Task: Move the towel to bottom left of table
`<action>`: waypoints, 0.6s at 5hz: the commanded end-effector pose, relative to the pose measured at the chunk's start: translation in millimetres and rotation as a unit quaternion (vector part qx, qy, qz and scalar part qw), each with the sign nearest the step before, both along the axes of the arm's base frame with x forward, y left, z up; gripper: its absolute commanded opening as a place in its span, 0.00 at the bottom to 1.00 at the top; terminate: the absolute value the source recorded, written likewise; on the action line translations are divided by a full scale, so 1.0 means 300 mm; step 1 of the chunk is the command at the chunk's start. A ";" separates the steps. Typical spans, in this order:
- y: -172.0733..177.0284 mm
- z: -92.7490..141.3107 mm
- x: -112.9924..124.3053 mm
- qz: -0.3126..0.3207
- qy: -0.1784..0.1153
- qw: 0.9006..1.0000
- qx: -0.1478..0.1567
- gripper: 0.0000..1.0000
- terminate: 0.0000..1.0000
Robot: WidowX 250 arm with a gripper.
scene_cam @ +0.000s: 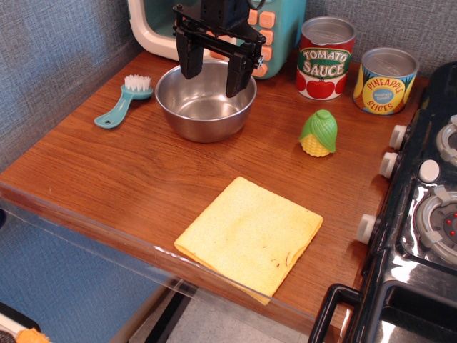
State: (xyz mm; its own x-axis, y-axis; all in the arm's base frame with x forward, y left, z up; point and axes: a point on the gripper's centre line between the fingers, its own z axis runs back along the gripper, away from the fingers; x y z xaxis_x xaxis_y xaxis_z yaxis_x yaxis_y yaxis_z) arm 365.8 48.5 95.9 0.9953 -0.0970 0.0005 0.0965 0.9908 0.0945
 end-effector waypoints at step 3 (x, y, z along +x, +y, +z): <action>-0.153 0.024 -0.105 -0.028 -0.033 0.998 0.035 1.00 0.00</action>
State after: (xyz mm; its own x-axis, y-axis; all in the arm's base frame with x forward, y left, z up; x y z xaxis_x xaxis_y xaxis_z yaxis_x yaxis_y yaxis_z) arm 327.1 -2.7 85.5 0.9870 -0.1605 0.0016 0.1581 0.9742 0.1608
